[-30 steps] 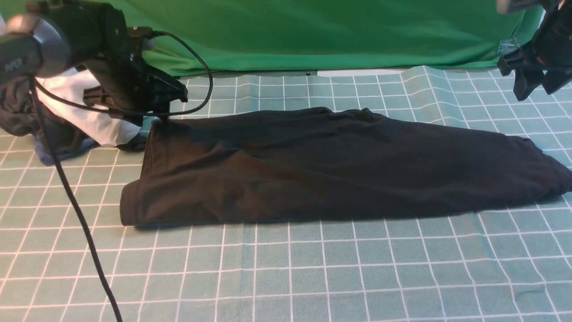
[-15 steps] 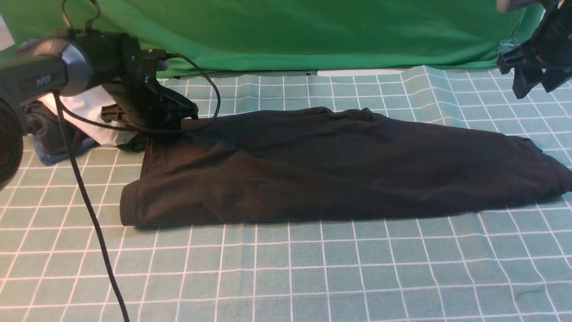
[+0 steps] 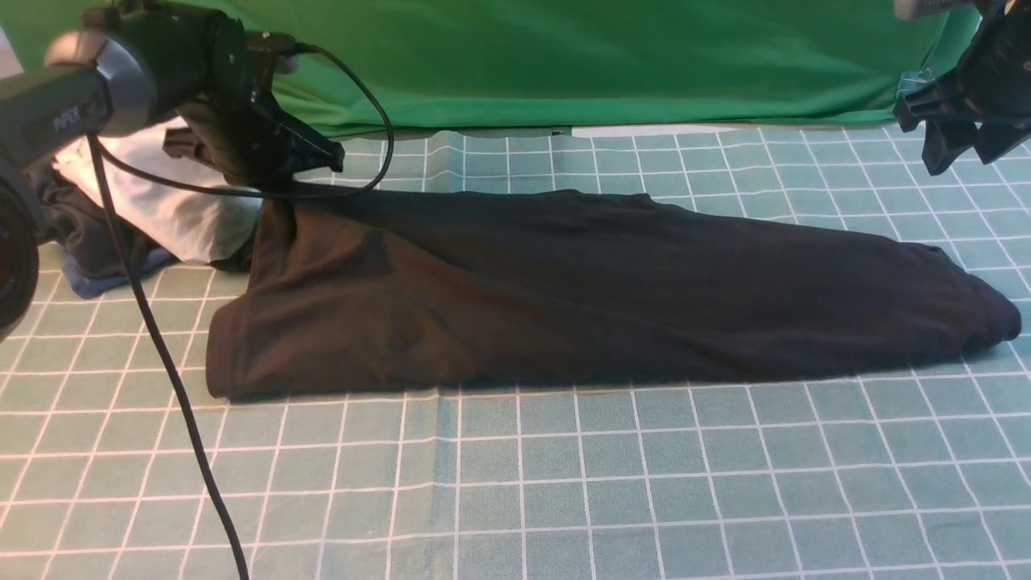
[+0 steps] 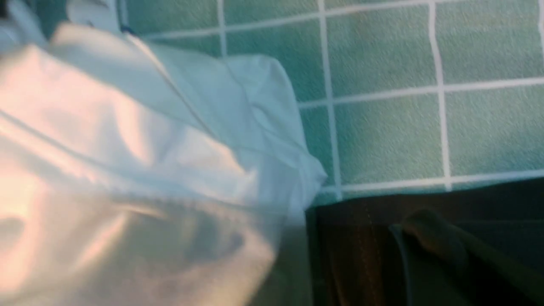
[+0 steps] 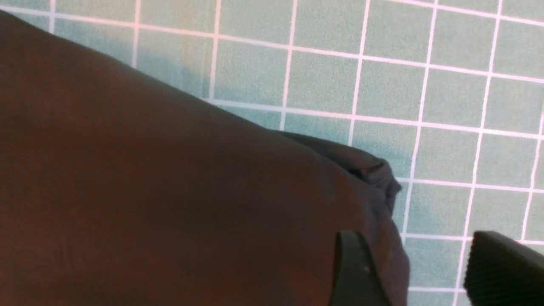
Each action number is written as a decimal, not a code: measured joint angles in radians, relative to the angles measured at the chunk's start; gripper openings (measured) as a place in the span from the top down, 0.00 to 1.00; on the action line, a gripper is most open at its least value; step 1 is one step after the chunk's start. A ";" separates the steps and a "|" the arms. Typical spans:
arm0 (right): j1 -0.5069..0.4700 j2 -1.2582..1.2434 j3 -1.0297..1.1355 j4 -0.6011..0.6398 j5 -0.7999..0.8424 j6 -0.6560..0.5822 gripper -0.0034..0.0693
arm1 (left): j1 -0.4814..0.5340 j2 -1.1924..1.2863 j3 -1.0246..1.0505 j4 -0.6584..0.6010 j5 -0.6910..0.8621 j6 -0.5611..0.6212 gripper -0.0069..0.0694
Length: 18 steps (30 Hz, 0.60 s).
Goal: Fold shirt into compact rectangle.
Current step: 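Pull the folded dark garment lengthwise by its ends to straighten it flat on the table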
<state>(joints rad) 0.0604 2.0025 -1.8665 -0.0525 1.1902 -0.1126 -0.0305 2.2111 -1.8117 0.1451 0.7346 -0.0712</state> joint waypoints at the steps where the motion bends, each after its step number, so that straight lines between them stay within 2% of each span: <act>1: 0.000 0.000 0.000 0.000 -0.002 0.000 0.48 | 0.000 0.000 0.000 0.007 -0.001 0.000 0.90; 7: 0.000 0.000 0.000 0.004 -0.005 0.000 0.48 | 0.000 0.016 0.000 0.048 -0.044 0.028 0.89; 11: 0.000 0.000 0.000 0.007 -0.002 0.000 0.48 | 0.000 0.026 0.000 0.057 -0.060 0.032 0.83; 13: 0.000 0.000 0.000 0.007 0.010 -0.001 0.48 | 0.000 0.024 0.000 0.096 -0.070 0.025 0.72; 14: 0.000 0.000 0.000 0.007 0.012 -0.002 0.48 | 0.000 0.024 0.000 0.100 -0.070 0.021 0.70; 15: 0.000 0.000 0.000 0.007 0.020 -0.005 0.48 | 0.000 0.020 0.000 0.146 -0.067 -0.003 0.61; 18: 0.000 0.000 0.000 0.007 0.023 -0.007 0.48 | 0.000 0.004 -0.019 0.218 -0.027 -0.067 0.46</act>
<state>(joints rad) 0.0604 2.0025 -1.8665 -0.0452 1.2128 -0.1198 -0.0305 2.2152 -1.8310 0.3632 0.7080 -0.1384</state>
